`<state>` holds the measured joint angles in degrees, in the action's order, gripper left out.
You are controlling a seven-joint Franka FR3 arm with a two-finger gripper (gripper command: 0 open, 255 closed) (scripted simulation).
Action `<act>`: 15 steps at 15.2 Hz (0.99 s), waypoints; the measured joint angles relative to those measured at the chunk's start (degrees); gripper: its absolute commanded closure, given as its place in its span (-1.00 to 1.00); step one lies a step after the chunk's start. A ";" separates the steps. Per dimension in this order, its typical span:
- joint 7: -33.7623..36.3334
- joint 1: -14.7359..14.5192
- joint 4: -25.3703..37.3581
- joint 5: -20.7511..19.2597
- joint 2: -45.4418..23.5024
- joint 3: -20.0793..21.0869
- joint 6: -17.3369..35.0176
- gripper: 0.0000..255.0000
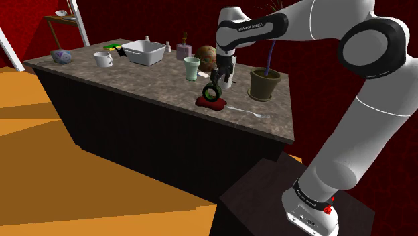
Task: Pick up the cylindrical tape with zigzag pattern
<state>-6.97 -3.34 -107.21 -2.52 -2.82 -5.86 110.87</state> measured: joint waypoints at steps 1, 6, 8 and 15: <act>-0.21 0.00 0.36 0.02 -0.82 0.01 0.35 -1.00; -0.36 0.03 -1.31 0.07 -2.37 0.02 3.48 -1.00; -0.25 -0.01 -2.55 0.07 -2.61 0.05 4.94 -1.00; -0.24 0.02 -2.79 0.08 -2.74 0.03 5.49 1.00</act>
<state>-7.21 -3.33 -110.00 -2.44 -5.56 -5.82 116.36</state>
